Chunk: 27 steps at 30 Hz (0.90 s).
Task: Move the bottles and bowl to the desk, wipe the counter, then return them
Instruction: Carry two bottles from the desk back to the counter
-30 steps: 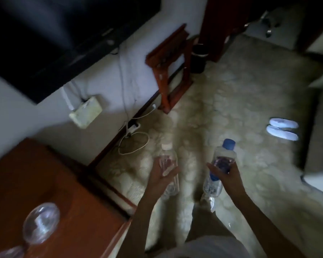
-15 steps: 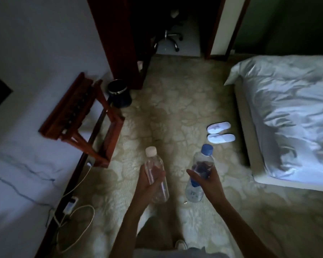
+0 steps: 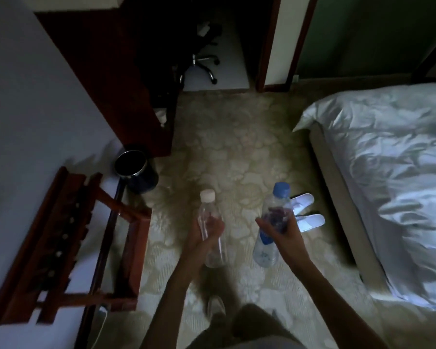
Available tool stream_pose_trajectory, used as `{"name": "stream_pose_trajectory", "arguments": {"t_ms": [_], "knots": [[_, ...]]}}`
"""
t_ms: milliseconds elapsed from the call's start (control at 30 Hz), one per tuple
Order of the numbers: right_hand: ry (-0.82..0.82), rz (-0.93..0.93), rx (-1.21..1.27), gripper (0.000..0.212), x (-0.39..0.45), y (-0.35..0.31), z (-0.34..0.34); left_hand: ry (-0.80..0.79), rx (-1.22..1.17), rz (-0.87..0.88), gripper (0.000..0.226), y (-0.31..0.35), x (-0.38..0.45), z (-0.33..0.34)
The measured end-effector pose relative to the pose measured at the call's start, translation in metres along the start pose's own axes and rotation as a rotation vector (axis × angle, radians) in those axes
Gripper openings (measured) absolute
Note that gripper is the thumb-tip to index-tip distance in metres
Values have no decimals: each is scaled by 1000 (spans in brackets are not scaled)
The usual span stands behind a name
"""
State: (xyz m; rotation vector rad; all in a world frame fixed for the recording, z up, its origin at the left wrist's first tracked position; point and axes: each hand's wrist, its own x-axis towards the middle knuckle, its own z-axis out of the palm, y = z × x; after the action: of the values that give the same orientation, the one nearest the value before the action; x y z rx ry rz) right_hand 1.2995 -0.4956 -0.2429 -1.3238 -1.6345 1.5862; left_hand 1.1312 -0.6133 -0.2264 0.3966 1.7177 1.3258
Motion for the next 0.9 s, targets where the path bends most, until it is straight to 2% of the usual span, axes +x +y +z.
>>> {"name": "stream_pose_trajectory", "arguments": {"t_ms": [133,267,333,533,733,833,900], "knots": [[77,-16,37,64,95,-32,16,-81,-2,56,60,64,98,-3],[150,12,115,88,207,-46,25,-72,34,87,41,99,218,9],[174,-12,135,89,274,-56,31,-92,57,85,40,122,277,18],[54,-33,152,73,474,-144,49,-22,37,128,34,231,444,33],[-76,-86,144,50,657,-230,98,130,-22,190,33,328,590,10],[-121,-100,128,31,742,-251,133,194,-62,104,31,351,675,-3],[-131,-97,127,36,793,-266,155,214,-23,95,28,366,727,-12]]}}
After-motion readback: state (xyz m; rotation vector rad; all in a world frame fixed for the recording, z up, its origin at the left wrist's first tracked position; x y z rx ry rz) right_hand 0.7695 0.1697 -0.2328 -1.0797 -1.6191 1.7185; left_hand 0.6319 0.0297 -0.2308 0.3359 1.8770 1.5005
